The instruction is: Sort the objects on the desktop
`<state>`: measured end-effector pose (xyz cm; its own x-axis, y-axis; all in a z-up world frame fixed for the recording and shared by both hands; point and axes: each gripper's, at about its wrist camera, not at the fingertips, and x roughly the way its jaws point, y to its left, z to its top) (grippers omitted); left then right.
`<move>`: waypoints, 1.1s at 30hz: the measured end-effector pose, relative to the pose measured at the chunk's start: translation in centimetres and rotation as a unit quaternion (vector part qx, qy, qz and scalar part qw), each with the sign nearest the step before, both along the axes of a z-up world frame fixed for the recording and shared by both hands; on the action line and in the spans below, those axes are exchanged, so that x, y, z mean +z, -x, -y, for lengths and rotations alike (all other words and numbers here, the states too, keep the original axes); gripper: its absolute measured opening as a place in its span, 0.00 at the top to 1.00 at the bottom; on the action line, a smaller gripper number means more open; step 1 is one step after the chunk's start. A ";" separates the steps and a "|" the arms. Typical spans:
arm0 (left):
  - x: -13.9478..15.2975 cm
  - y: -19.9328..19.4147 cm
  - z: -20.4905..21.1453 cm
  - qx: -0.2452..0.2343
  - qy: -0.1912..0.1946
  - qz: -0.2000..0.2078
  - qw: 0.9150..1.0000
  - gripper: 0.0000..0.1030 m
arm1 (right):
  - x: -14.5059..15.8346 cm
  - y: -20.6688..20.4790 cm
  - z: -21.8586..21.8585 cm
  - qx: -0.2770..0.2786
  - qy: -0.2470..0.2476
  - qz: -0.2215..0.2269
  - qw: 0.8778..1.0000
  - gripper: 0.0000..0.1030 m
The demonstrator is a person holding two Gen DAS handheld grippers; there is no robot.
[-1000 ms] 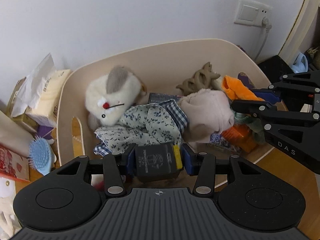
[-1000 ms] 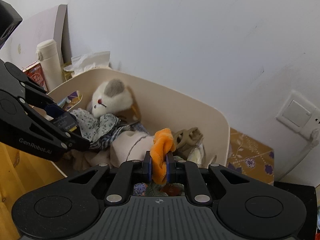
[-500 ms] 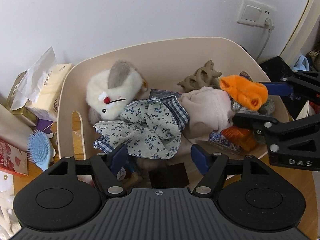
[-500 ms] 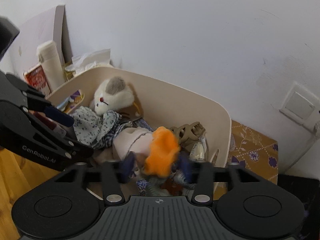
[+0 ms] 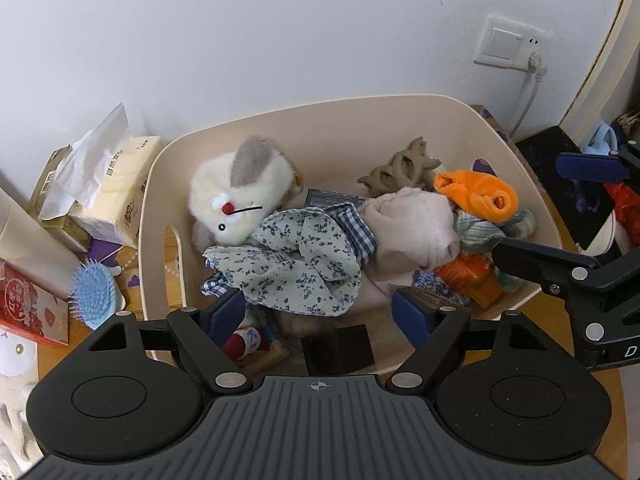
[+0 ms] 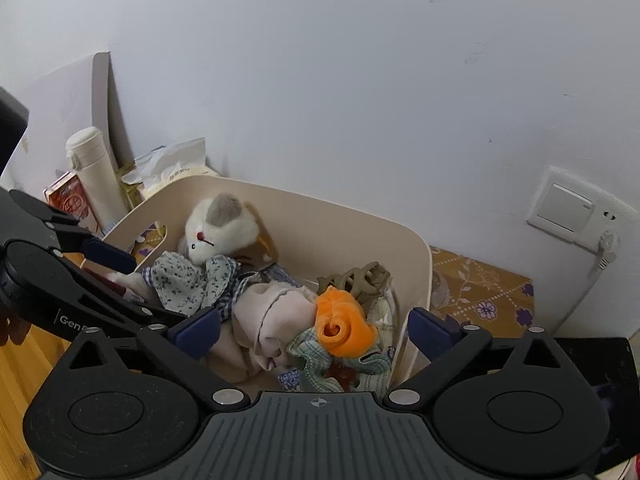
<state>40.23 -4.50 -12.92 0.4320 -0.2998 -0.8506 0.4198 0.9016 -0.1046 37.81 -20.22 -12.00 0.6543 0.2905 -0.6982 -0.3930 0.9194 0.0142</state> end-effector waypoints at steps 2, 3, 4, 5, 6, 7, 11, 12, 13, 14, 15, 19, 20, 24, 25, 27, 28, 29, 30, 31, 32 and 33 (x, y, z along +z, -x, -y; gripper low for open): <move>0.5 0.3 -0.3 0.005 0.003 0.004 1.000 0.20 | 0.3 0.3 0.0 -0.004 -0.003 0.001 1.000 0.00; 0.7 0.4 -0.5 0.010 0.004 0.003 1.000 0.20 | 0.5 0.5 0.0 -0.006 -0.003 0.004 1.000 0.00; 0.9 0.5 -0.8 0.016 0.006 0.002 1.000 0.20 | 0.8 0.8 0.0 -0.008 -0.004 0.009 1.000 0.00; 1.0 0.6 -1.0 0.022 0.009 0.002 1.000 0.20 | 1.0 1.0 0.1 -0.012 -0.005 0.014 1.000 0.00; 1.3 0.8 -1.3 0.027 0.011 0.003 1.000 0.20 | 1.3 1.3 0.1 -0.016 -0.006 0.017 1.000 0.00; 1.5 1.0 -1.6 0.030 0.012 0.005 0.999 0.20 | 1.6 1.6 0.2 -0.021 -0.009 0.019 1.000 0.00; 2.8 2.0 -2.7 0.052 0.005 0.019 0.998 0.19 | 2.6 2.8 0.3 -0.034 -0.017 0.025 0.999 0.00; 3.1 2.3 -3.0 0.060 0.000 0.022 0.998 0.19 | 2.9 3.1 0.3 -0.038 -0.017 0.026 0.999 0.00; 3.4 2.6 -3.3 0.064 -0.001 0.025 0.998 0.19 | 3.2 3.5 0.3 -0.041 -0.018 0.027 0.999 0.00; 3.8 2.9 -3.5 0.065 0.001 0.029 0.997 0.19 | 3.4 3.9 0.3 -0.043 -0.018 0.030 0.998 0.00; 4.3 3.3 -3.8 0.065 0.004 0.033 0.997 0.19 | 3.6 4.3 0.3 -0.046 -0.018 0.034 0.998 0.00; 5.8 4.8 -4.9 0.066 0.016 0.045 0.997 0.19 | 4.9 6.0 0.4 -0.056 -0.022 0.047 0.997 0.00; 6.2 5.2 -5.2 0.066 0.018 0.048 0.996 0.19 | 5.2 6.4 0.5 -0.058 -0.024 0.049 0.997 0.00; 7.6 6.7 -6.3 0.066 0.023 0.066 0.995 0.19 | 6.7 8.1 0.2 -0.061 -0.023 0.057 0.996 0.00; 8.0 7.1 -6.6 0.066 0.022 0.071 0.995 0.19 | 7.1 8.7 0.1 -0.061 -0.024 0.058 0.996 0.00; 8.7 8.1 -7.1 0.067 0.023 0.080 0.994 0.19 | 7.8 9.5 -0.1 -0.063 -0.026 0.059 0.996 0.00; 9.0 8.5 -7.4 0.065 0.025 0.083 0.994 0.19 | 8.2 10.0 -0.2 -0.066 -0.024 0.060 0.996 0.00; 9.4 9.1 -7.7 0.064 0.027 0.086 0.994 0.19 | 8.5 10.5 -0.3 -0.069 -0.024 0.061 0.995 0.00; 9.8 9.5 -7.9 0.063 0.028 0.090 0.994 0.19 | 8.8 11.0 -0.5 -0.071 -0.025 0.061 0.995 0.00; 10.2 10.1 -8.2 0.063 0.029 0.095 0.993 0.19 | 9.1 11.5 -0.5 -0.074 -0.026 0.060 0.995 0.00; 10.5 10.7 -8.5 0.063 0.029 0.099 0.993 0.19 | 9.4 12.0 -0.6 -0.077 -0.027 0.059 0.995 0.00; 10.9 11.2 -8.8 0.063 0.031 0.104 0.992 0.19 | 9.6 12.5 -0.7 -0.080 -0.026 0.060 0.995 0.00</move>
